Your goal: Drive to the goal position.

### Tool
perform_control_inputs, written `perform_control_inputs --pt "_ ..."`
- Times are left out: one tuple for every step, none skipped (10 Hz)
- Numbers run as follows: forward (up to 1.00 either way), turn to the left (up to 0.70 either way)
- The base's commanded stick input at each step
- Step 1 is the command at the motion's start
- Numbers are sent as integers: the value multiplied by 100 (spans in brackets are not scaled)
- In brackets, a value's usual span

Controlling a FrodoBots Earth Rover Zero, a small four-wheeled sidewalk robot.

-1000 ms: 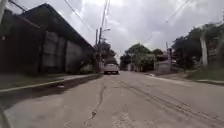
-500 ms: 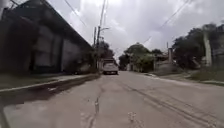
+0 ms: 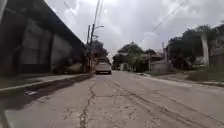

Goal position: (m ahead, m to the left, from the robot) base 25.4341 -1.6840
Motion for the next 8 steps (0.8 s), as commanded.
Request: perform_control_inputs --pt "100 0" --pt "100 0" --pt "100 0" --pt "100 0" --pt "100 -21" --pt "100 0" --pt "100 -12" --pt "100 -26"
